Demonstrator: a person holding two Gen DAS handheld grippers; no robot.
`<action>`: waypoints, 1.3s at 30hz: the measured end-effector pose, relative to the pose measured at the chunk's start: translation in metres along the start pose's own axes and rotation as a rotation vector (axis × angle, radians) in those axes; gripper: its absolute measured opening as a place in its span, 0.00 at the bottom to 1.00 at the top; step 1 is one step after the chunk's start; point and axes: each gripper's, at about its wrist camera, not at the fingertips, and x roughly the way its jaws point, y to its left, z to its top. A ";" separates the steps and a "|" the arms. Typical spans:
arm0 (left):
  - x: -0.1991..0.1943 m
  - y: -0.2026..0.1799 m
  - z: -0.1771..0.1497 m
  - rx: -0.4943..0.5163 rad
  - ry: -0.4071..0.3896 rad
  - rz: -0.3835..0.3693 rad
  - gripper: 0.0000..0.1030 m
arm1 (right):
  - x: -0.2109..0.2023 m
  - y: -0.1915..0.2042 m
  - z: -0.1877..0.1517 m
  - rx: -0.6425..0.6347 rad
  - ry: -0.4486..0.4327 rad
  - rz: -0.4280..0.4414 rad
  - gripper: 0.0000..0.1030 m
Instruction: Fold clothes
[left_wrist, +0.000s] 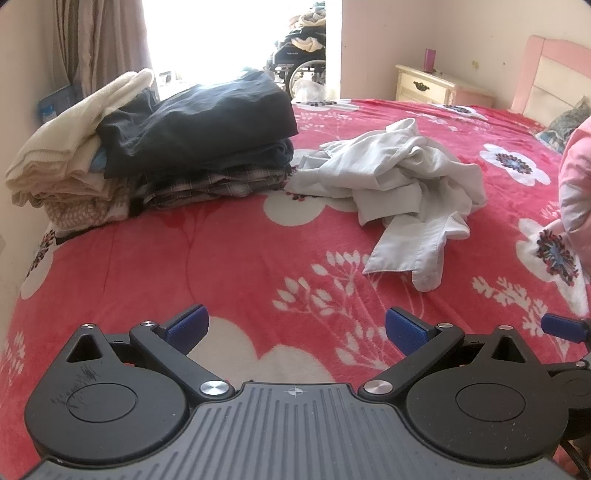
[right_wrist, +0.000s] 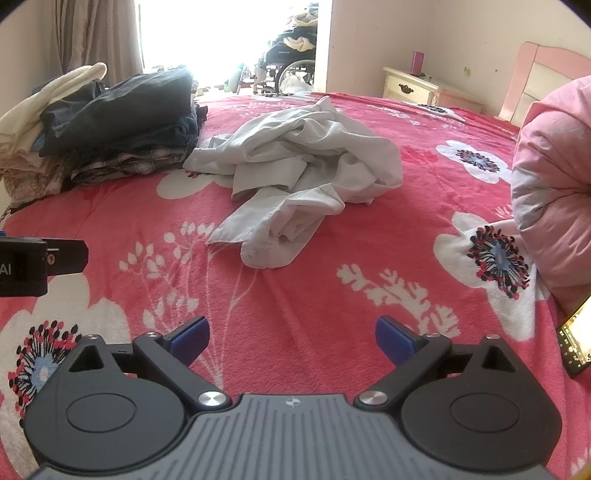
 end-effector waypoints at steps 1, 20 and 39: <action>0.000 0.000 0.000 0.000 0.000 0.000 1.00 | 0.000 0.000 0.000 0.000 0.000 0.000 0.96; 0.052 -0.023 0.024 0.126 -0.110 -0.121 1.00 | 0.000 -0.038 0.006 0.105 -0.091 0.032 0.96; 0.161 -0.082 0.027 0.257 -0.064 -0.351 0.93 | 0.154 -0.128 0.106 0.380 -0.013 0.263 0.96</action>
